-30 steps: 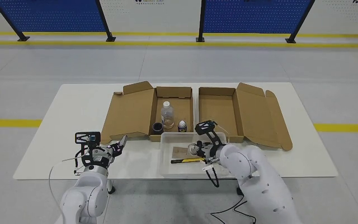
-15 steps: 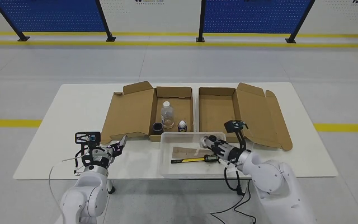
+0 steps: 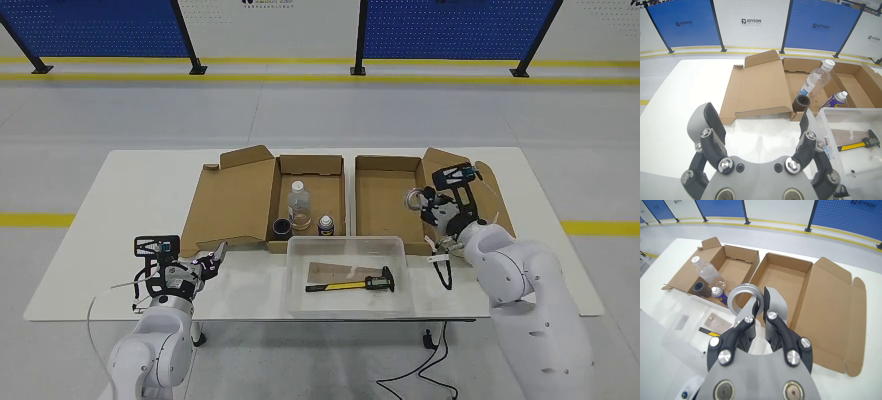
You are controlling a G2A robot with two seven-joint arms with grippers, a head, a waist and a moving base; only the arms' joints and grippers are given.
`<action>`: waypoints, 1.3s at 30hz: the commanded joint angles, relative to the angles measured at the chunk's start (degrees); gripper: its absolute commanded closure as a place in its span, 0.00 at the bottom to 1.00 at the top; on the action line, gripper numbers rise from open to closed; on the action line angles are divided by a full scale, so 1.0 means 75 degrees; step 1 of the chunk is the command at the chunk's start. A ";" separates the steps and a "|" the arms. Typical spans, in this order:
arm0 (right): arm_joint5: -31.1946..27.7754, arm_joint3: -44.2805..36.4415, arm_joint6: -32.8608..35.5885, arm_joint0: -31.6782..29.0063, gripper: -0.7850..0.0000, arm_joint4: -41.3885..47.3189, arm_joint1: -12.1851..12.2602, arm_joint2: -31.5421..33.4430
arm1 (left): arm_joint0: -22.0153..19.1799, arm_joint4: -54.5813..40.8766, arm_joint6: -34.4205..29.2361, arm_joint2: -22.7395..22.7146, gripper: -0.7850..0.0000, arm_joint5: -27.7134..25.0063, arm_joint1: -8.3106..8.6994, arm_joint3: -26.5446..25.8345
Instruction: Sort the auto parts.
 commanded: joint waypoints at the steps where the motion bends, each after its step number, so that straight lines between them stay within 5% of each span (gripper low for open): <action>1: -0.0143 0.0452 -0.0015 0.0347 1.00 -0.0366 0.0002 -0.0190 | 0.0000 0.0000 0.0000 0.0000 0.00 0.0000 0.0000 0.0000; 14: -0.0306 0.4382 0.0362 0.2770 1.00 -0.1480 -0.0283 -0.1940 | 0.0000 0.0000 0.0000 0.0000 0.00 0.0000 0.0000 0.0000; 25: 0.0052 0.6832 0.0664 0.3875 1.00 -0.1022 -0.0725 -0.2955 | 0.0000 0.0000 0.0000 0.0000 0.00 0.0000 0.0000 0.0000; 28: -0.0017 0.7154 0.0623 0.4012 0.63 -0.0866 -0.0770 -0.2977 | 0.0000 0.0000 0.0000 0.0000 0.00 0.0000 0.0000 0.0000; 33: -0.0521 0.7489 0.0595 0.4284 0.50 -0.0732 -0.0803 -0.3007 | 0.0000 0.0000 0.0000 0.0000 0.00 0.0000 0.0000 0.0000; 35: -0.0879 0.7541 0.0630 0.4417 0.34 -0.0635 -0.0803 -0.2998 | 0.0000 0.0000 0.0000 0.0000 0.00 0.0000 0.0000 0.0000; 39: -0.1599 0.7248 0.0655 0.4540 0.29 -0.0702 -0.0758 -0.3004 | 0.0000 0.0000 0.0000 0.0000 0.00 0.0000 0.0000 0.0000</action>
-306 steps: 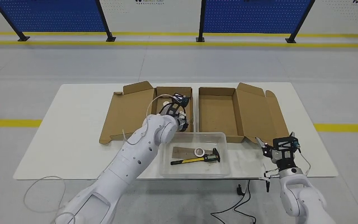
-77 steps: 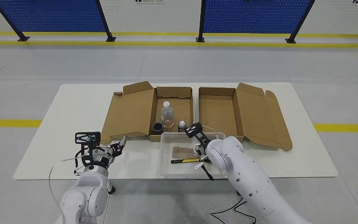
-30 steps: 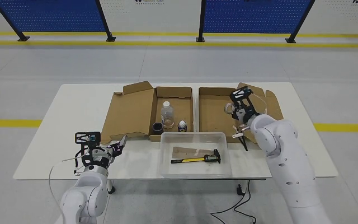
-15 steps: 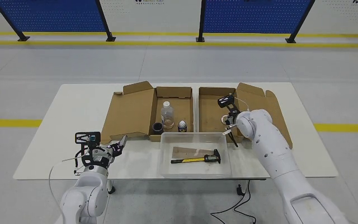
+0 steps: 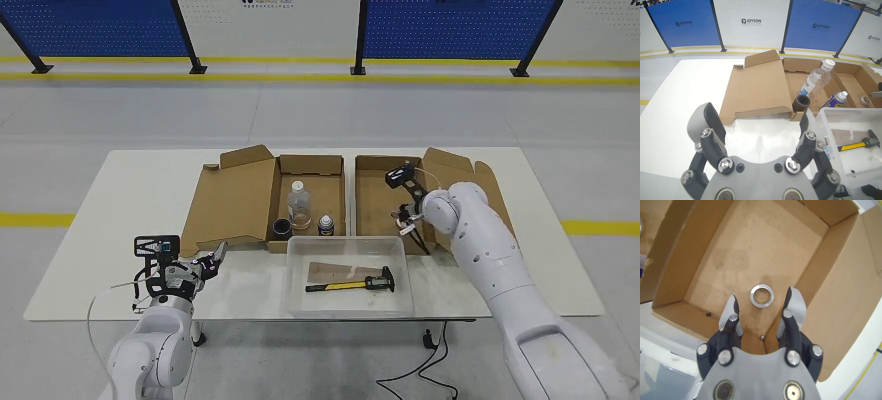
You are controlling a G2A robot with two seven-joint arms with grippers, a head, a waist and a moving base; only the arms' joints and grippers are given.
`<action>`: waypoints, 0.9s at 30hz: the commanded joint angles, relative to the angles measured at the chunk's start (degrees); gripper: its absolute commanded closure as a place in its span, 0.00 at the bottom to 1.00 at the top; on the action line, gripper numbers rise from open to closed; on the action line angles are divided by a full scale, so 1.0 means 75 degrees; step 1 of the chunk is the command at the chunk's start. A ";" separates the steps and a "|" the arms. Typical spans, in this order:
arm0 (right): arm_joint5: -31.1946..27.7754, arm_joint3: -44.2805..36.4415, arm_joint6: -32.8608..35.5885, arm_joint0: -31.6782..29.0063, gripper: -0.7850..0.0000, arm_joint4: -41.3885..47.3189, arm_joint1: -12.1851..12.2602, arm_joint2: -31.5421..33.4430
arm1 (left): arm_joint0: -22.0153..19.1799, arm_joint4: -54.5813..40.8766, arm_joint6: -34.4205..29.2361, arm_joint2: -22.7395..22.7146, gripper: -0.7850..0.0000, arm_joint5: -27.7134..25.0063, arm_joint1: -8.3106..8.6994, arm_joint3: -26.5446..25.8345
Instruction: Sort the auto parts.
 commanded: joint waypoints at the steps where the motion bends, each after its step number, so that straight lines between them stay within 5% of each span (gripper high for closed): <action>1: -0.0401 -0.0310 0.0091 0.0036 0.23 -0.0071 0.0045 0.0023 | 0.0000 0.0000 0.0000 0.0000 0.00 0.0000 0.0000 0.0000; 3: -0.0683 -0.0790 0.0190 0.0028 0.00 -0.0153 0.0115 0.0125 | 0.0000 0.0000 0.0000 0.0000 0.00 0.0000 0.0000 0.0000; 17: -0.2256 -0.5133 0.2594 -0.1621 0.00 0.1286 0.0770 0.1813 | 0.0000 0.0000 0.0000 0.0000 0.00 0.0000 0.0000 0.0000; 22: -0.1987 -0.6035 0.2901 -0.2021 0.00 0.2645 0.1118 0.1614 | 0.0000 0.0000 0.0000 0.0000 0.00 0.0000 0.0000 0.0000; 27: -0.1983 -0.6454 0.2906 -0.1801 0.00 0.3400 0.1847 0.0822 | 0.0000 0.0000 0.0000 0.0000 0.00 0.0000 0.0000 0.0000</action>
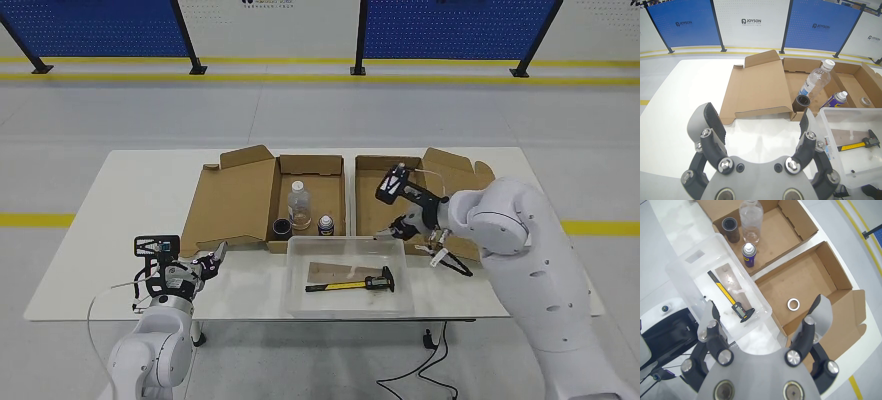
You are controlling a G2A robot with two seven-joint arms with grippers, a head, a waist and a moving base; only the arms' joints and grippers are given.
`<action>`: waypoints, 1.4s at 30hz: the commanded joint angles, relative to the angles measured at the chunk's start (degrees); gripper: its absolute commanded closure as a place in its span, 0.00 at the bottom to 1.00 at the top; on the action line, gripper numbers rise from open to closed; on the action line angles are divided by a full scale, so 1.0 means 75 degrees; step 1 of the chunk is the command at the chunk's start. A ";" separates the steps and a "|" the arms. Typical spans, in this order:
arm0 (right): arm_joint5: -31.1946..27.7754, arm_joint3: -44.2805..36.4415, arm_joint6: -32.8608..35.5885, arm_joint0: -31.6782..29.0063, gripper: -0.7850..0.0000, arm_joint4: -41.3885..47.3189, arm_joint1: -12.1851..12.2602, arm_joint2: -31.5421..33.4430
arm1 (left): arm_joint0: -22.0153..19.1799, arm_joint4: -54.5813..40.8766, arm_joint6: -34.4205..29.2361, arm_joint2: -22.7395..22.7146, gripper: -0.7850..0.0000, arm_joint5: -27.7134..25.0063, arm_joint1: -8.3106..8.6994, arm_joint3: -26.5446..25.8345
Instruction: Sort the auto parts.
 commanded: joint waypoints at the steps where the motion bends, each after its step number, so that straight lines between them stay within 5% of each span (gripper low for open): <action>1: -0.0084 -0.0065 -0.0082 0.0195 0.00 0.0331 0.0371 -0.0475 | 0.0000 0.0000 0.0000 0.0000 0.00 0.0000 0.0000 0.0000; 11: -0.0886 0.0447 -0.0885 0.1556 0.00 0.1630 0.1827 -0.2770 | 0.0000 0.0000 0.0000 0.0000 0.00 0.0000 0.0000 0.0000; 30: -0.0831 0.0268 -0.1035 0.1527 0.00 0.1486 0.1815 -0.2797 | 0.0000 0.0000 0.0000 0.0000 0.00 0.0000 0.0000 0.0000; 42: -0.0106 -0.0053 -0.0109 0.2116 0.00 0.0653 0.1323 -0.4298 | 0.0000 0.0000 0.0000 0.0000 0.00 0.0000 0.0000 0.0000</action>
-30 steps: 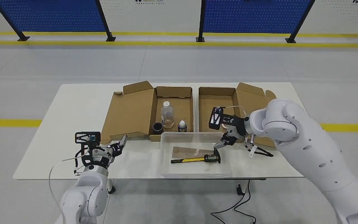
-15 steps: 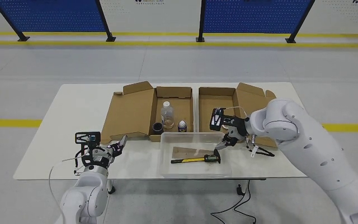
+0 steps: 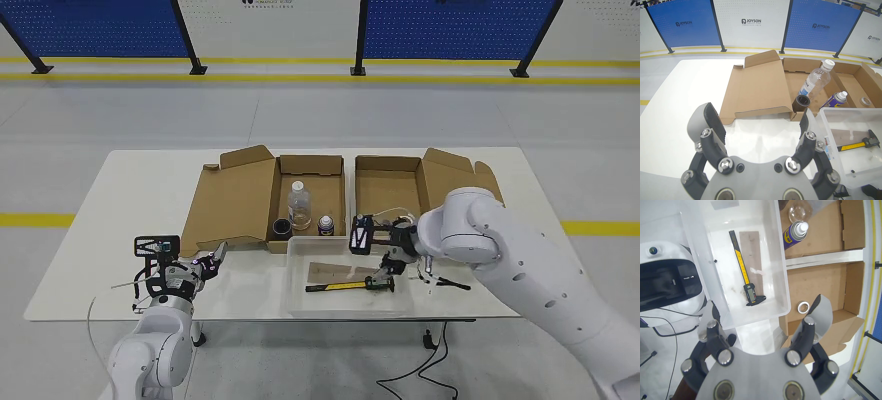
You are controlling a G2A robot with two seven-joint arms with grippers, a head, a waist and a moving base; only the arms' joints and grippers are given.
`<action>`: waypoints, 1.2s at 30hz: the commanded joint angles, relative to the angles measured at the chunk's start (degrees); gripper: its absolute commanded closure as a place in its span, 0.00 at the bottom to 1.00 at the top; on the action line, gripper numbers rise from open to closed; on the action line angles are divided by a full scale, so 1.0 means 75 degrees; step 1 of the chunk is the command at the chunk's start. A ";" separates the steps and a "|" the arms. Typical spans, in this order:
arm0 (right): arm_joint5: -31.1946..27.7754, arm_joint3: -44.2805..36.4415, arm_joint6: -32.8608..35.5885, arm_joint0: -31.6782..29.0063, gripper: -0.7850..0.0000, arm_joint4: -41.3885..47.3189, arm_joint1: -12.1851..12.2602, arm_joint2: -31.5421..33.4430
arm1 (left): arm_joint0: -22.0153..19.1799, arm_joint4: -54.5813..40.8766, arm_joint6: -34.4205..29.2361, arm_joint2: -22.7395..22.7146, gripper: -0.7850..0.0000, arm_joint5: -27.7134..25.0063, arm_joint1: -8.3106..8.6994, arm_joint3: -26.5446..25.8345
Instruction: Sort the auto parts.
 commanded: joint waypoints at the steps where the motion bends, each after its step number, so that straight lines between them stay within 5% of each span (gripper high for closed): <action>1: 0.0266 0.0104 0.0269 0.0196 0.00 -0.0089 -0.0140 -0.0401 | 0.0000 0.0000 0.0000 0.0000 0.00 0.0000 0.0000 0.0000; 3: 0.0381 0.0199 0.0384 0.0341 0.00 -0.0112 -0.0249 -0.0670 | 0.0000 0.0000 0.0000 0.0000 0.00 0.0000 0.0000 0.0000; 4: 0.0421 0.0290 0.0424 0.0440 0.14 -0.0094 -0.0334 -0.0862 | 0.0000 0.0000 0.0000 0.0000 0.00 0.0000 0.0000 0.0000; 7: 0.0484 0.0570 0.0487 0.0585 0.29 -0.0126 -0.0495 -0.1243 | 0.0000 0.0000 0.0000 0.0000 0.00 0.0000 0.0000 0.0000; 11: 0.0466 0.0956 0.0469 0.0629 0.28 -0.0105 -0.0638 -0.1550 | 0.0000 0.0000 0.0000 0.0000 0.00 0.0000 0.0000 0.0000; 13: 0.0446 0.1091 0.0447 0.0629 0.39 -0.0148 -0.0687 -0.1641 | 0.0000 0.0000 0.0000 0.0000 0.00 0.0000 0.0000 0.0000; 16: 0.0422 0.1324 0.0346 0.0599 0.38 -0.0216 -0.0760 -0.1729 | 0.0000 0.0000 0.0000 0.0000 0.00 0.0000 0.0000 0.0000; 18: 0.0406 0.1468 0.0260 0.0588 0.50 -0.0315 -0.0818 -0.1799 | 0.0000 0.0000 0.0000 0.0000 0.00 0.0000 0.0000 0.0000; 26: 0.0050 0.2345 0.0029 0.0648 0.44 -0.0445 -0.1193 -0.2226 | 0.0000 0.0000 0.0000 0.0000 0.00 0.0000 0.0000 0.0000; 36: -0.0218 0.3339 -0.0216 0.0852 0.51 -0.0484 -0.1702 -0.2678 | 0.0000 0.0000 0.0000 0.0000 0.00 0.0000 0.0000 0.0000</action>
